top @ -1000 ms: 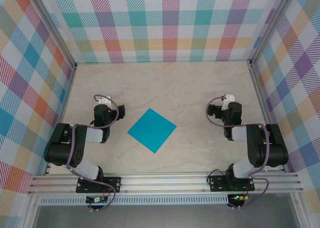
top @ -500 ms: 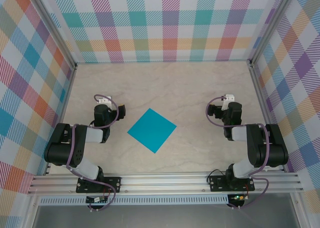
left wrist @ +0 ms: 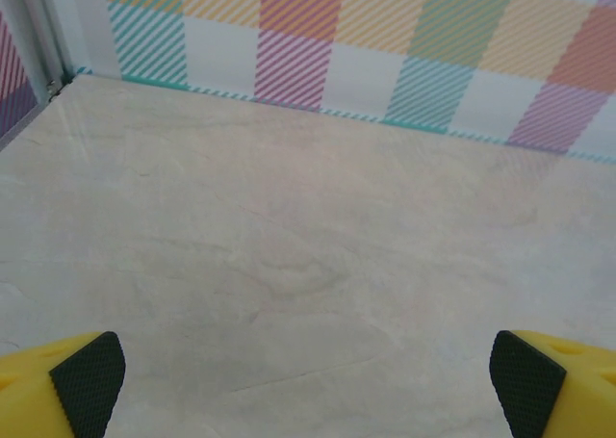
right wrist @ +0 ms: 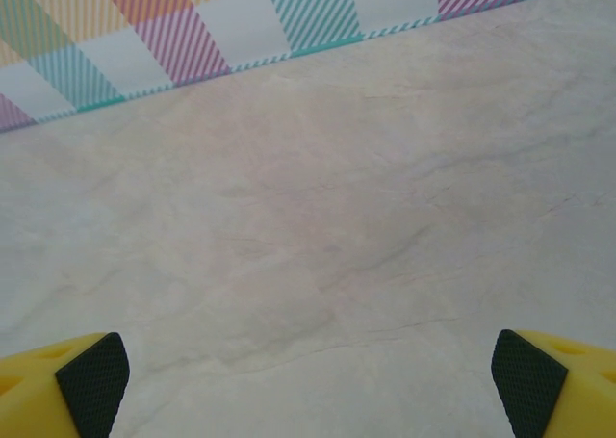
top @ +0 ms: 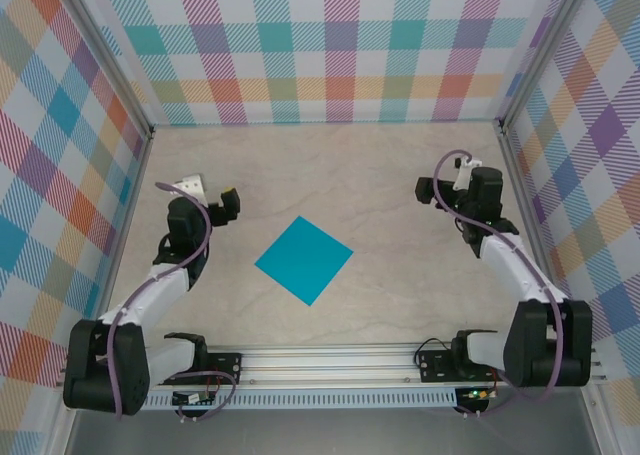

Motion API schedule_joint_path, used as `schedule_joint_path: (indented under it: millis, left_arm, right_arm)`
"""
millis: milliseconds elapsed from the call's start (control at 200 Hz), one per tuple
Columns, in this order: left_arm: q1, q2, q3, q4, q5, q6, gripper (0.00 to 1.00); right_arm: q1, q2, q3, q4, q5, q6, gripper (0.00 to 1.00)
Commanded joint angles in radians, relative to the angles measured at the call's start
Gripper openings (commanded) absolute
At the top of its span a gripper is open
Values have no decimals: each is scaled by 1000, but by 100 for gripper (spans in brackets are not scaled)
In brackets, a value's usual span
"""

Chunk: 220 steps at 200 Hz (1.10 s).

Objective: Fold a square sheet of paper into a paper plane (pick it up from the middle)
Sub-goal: Rotate the square sheet of paper at the center of the table.

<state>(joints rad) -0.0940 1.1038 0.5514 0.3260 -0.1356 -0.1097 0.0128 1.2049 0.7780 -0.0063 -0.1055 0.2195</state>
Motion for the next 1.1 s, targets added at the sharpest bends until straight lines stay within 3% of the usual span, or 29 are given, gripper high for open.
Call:
schedule_joint_path:
  millis: [0, 135, 205, 265, 350, 640, 830, 1095]
  left_arm:
    - [20, -79, 97, -284, -24, -124, 100]
    - [20, -179, 163, -469, -232, -352, 100]
    - [20, -219, 160, -482, -161, -245, 100]
    - [20, -248, 156, -532, -159, -293, 100]
    - [19, -270, 157, -572, -62, -283, 100]
    - [22, -321, 151, -756, -3, -417, 100]
    - [21, -334, 146, -764, 130, -394, 100]
    - [21, -334, 122, -793, 246, -406, 100]
  right_arm:
    - [-7, -60, 67, -319, -93, 169, 100]
    - [-7, -104, 8, -236, -188, 239, 100]
    - [-9, -85, 9, -238, -336, 272, 100]
    - [-8, -54, 8, -216, -432, 342, 100]
    - [10, -7, 12, -169, -535, 407, 100]
    - [250, 40, 23, -225, -436, 504, 100]
    - [436, 81, -9, -189, -324, 575, 100]
    - [594, 153, 17, -197, -234, 598, 100]
